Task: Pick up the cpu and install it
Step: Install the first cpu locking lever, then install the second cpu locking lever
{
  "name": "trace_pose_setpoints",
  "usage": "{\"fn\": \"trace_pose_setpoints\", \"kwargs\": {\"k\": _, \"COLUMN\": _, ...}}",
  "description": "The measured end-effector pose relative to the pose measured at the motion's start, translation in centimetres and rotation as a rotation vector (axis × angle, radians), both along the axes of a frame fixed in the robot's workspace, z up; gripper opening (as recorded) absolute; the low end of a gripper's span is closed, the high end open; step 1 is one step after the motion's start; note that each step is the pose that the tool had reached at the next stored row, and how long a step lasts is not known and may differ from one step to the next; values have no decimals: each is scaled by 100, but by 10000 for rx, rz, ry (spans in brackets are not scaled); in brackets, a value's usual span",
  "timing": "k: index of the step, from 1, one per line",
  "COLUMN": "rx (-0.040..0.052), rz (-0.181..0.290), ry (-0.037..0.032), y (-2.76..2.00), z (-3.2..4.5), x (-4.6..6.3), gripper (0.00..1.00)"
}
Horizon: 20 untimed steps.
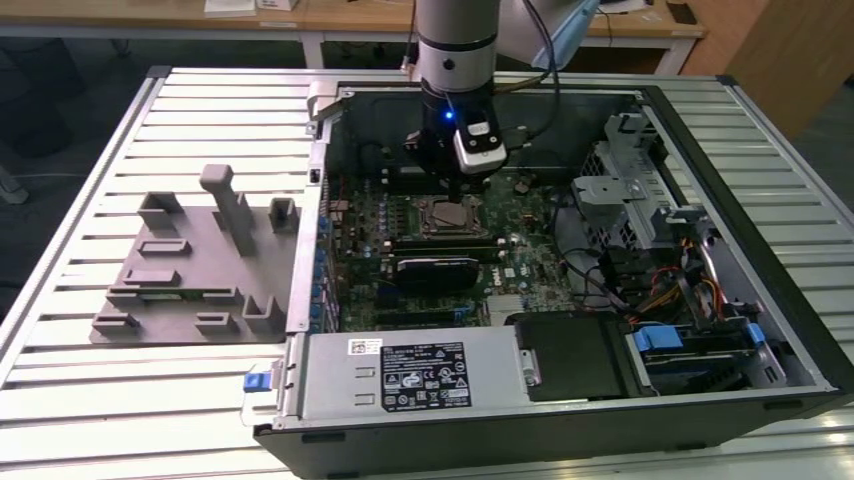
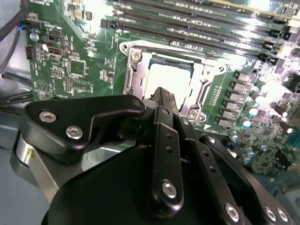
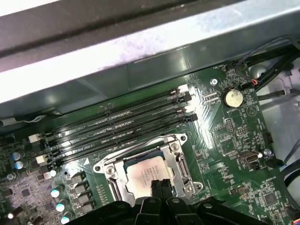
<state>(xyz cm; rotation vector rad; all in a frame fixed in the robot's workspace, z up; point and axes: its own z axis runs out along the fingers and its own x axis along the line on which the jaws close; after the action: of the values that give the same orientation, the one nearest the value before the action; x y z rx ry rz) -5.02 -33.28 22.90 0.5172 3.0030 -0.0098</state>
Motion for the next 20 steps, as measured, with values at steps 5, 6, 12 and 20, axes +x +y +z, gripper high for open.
{"fn": "trace_pose_setpoints", "kwargs": {"k": 5, "rx": -3, "rz": 0, "ry": 2, "y": 0, "z": 29, "x": 0, "gripper": 11}}
{"fn": "trace_pose_setpoints", "kwargs": {"k": 6, "rx": -3, "rz": 0, "ry": 2, "y": 0, "z": 29, "x": 0, "gripper": 11}}
{"fn": "trace_pose_setpoints", "kwargs": {"k": 12, "rx": -7, "rz": 0, "ry": 3, "y": -1, "z": 63, "x": 0, "gripper": 11}}
{"fn": "trace_pose_setpoints", "kwargs": {"k": 20, "rx": -7, "rz": 0, "ry": 2, "y": 0, "z": 134, "x": 0, "gripper": 11}}
